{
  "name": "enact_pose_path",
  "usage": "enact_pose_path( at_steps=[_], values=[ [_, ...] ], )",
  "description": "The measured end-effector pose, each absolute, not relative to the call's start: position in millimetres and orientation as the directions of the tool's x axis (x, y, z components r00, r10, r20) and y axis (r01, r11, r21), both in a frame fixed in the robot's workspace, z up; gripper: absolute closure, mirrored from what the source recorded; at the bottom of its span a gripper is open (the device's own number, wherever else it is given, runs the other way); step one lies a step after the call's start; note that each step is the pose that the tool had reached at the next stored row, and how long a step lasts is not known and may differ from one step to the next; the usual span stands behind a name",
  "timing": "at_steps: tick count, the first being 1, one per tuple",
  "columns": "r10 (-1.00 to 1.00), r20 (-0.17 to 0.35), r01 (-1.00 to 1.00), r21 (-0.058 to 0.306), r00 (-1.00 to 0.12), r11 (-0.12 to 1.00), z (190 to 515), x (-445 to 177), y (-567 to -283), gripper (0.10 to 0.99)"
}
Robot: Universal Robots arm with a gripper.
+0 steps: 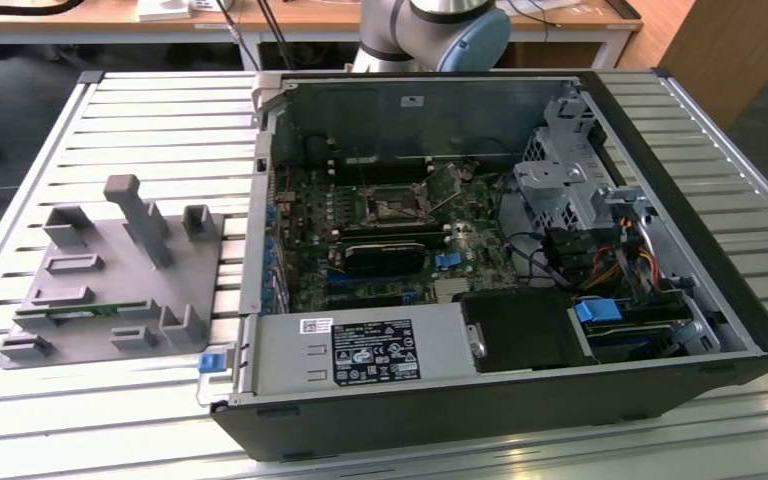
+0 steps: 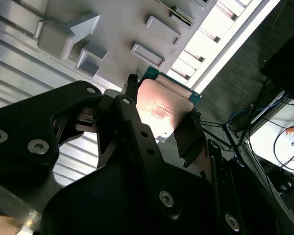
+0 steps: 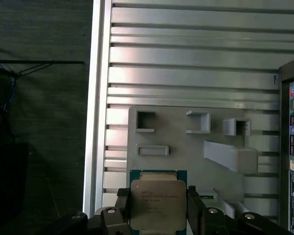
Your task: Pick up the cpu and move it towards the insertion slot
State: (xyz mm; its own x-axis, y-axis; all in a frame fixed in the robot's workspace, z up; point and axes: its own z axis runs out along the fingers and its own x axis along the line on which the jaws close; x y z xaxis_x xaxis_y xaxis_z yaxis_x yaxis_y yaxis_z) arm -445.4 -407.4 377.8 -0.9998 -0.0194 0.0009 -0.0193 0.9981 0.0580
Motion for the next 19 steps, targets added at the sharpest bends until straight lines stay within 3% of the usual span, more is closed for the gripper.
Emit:
enact_pose_path(
  at_steps=[19],
  values=[
    [-0.019,0.001,-0.019,0.058,-1.0,0.998,401,-439,-407,0.541]
  ],
)
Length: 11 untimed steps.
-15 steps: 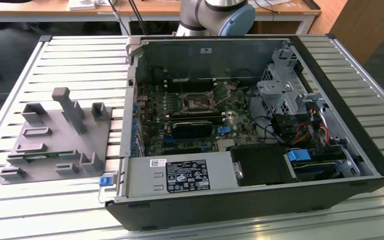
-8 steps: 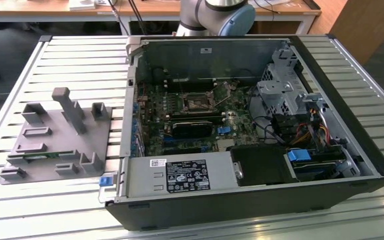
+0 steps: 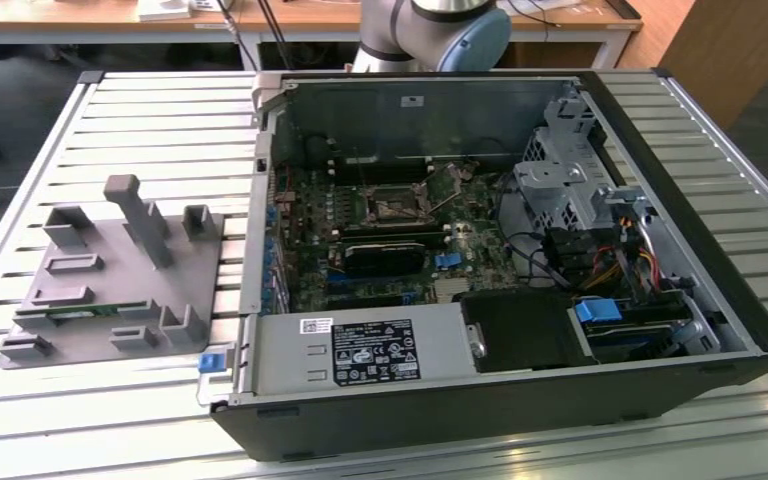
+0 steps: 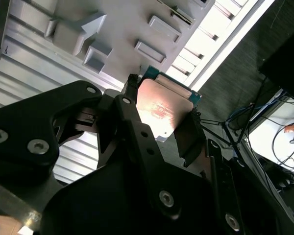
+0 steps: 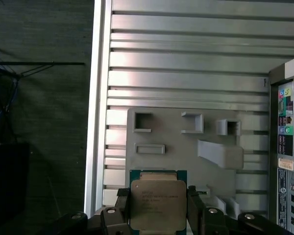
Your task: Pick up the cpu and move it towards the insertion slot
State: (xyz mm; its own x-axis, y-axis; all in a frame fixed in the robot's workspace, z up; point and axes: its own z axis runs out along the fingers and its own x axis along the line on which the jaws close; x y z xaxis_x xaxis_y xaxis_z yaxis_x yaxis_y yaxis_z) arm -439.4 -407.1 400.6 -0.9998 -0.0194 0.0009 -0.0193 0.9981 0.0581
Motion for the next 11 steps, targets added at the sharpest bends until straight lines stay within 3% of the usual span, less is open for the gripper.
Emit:
enact_pose_path(
  at_steps=[11],
  values=[
    [-0.019,0.001,-0.019,0.058,-1.0,0.998,401,-424,-407,0.541]
  ],
)
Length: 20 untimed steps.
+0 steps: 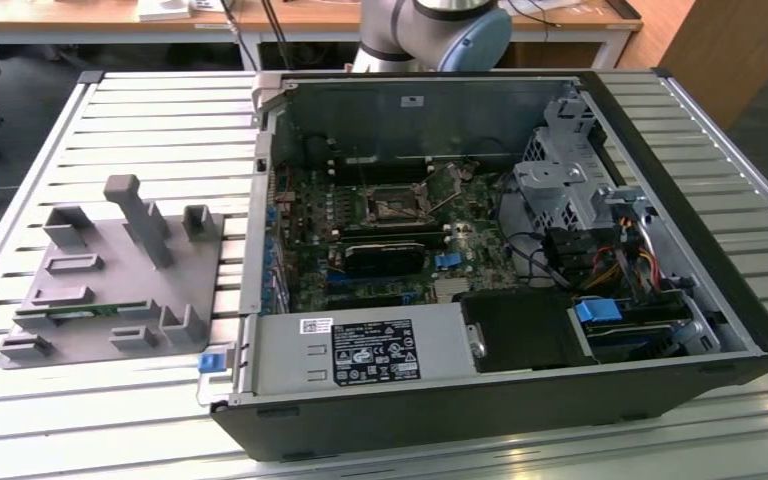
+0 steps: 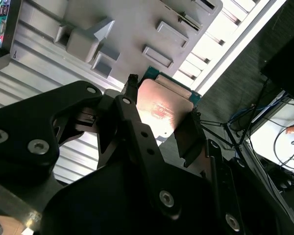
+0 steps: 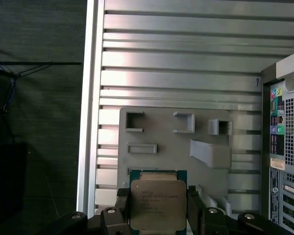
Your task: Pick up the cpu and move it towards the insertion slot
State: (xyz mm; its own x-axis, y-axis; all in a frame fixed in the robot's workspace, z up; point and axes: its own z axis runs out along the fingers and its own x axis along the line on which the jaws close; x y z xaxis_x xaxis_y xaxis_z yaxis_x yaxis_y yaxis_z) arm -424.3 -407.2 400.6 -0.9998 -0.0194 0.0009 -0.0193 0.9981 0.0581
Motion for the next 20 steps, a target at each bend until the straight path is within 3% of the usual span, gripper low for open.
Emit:
enact_pose_path(
  at_steps=[20],
  values=[
    [-0.019,0.001,-0.019,0.058,-1.0,0.998,401,-412,-407,0.541]
  ],
)
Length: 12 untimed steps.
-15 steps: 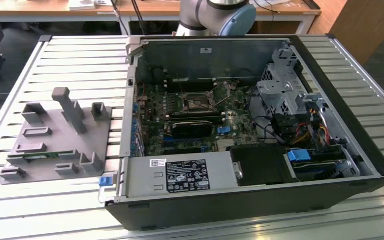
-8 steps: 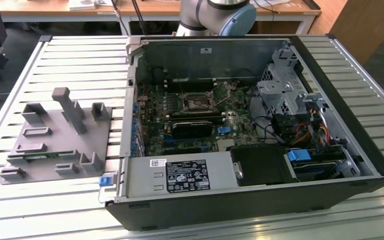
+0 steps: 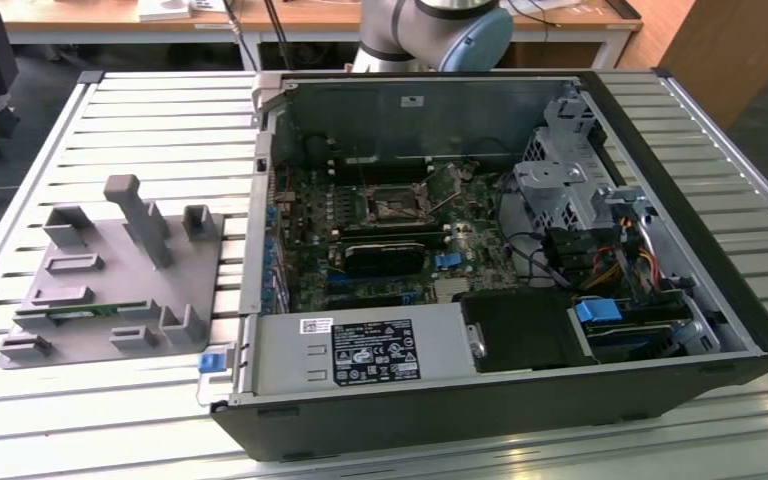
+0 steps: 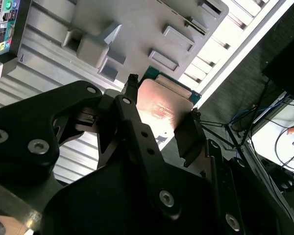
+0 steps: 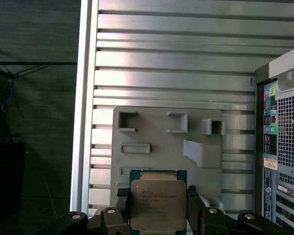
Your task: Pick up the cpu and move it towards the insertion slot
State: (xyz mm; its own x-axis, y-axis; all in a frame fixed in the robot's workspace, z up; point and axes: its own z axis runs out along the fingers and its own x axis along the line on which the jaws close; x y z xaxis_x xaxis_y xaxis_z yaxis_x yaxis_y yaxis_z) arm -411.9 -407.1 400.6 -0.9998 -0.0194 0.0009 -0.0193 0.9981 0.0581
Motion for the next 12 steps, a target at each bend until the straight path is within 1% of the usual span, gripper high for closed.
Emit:
enact_pose_path(
  at_steps=[12],
  values=[
    [-0.019,0.001,-0.019,0.058,-1.0,0.998,400.6,-408.7,-407.1,0.541]
  ],
)
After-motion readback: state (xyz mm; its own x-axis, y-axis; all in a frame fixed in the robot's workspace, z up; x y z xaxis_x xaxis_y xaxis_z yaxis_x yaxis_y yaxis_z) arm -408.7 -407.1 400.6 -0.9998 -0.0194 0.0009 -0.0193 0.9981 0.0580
